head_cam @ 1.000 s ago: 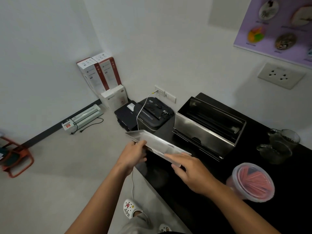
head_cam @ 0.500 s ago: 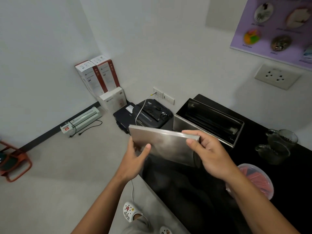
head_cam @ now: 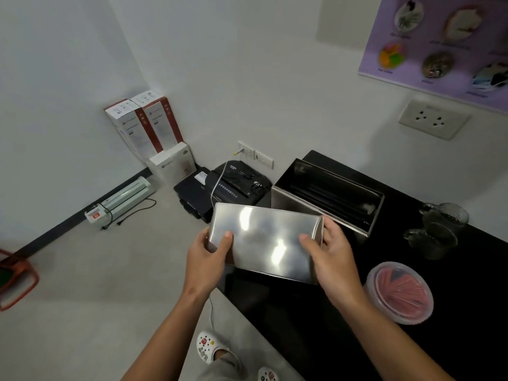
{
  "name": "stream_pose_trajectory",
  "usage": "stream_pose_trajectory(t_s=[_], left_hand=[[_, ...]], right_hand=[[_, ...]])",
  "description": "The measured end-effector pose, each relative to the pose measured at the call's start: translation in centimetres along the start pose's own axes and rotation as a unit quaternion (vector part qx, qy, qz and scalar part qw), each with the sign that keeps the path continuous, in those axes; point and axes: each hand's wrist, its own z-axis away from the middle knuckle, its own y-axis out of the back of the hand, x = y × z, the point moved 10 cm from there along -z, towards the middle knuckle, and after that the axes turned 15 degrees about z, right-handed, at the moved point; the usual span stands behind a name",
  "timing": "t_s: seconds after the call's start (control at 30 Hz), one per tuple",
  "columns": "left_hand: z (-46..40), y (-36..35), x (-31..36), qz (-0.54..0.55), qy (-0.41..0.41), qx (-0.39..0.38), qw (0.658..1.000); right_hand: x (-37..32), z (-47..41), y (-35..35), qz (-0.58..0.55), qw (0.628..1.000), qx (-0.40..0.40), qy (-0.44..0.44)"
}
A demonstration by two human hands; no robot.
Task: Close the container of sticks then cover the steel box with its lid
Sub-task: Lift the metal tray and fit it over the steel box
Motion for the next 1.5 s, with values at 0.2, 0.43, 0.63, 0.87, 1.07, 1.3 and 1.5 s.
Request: stream_pose_trajectory(t_s=[0.2, 0.43, 0.63, 0.87, 1.07, 1.3, 1.5], left_hand=[[-1.9, -2.0, 0.9, -0.015, -0.004, -0.021, 1.0], [-1.9, -2.3, 2.4, -0.043, -0.012, -0.019, 0.999], [-2.2, -6.1, 6.7, -0.017, -0.09, -0.078, 0.993], [-5.0, -10.3, 9.5, -0.007, -0.121, -0.12, 0.985], [-7.3, -13.6, 11.5, -0.011, -0.168, -0.12, 0.978], [-9.2, -17.8, 9.9, -0.017, -0.127, -0.166, 0.978], [-10.7, -20.0, 8.3, -0.051, -0.103, -0.184, 0.976]], right_hand=[[0.5, 1.6, 0.2, 0.146, 0.989, -0.004, 0.034], [-2.0, 2.3, 1.3, 0.188, 0.978, 0.043, 0.074], [-4.2, 0.2, 3.7, 0.186, 0.974, 0.103, 0.075], [-5.7, -2.5, 6.8, 0.158, 0.971, 0.167, 0.071], [-5.7, -5.1, 9.1, 0.141, 0.968, 0.201, 0.043], [-3.7, -9.1, 10.4, 0.162, 0.967, 0.194, -0.023], [-2.5, -10.3, 10.9, 0.202, 0.96, 0.177, -0.081]])
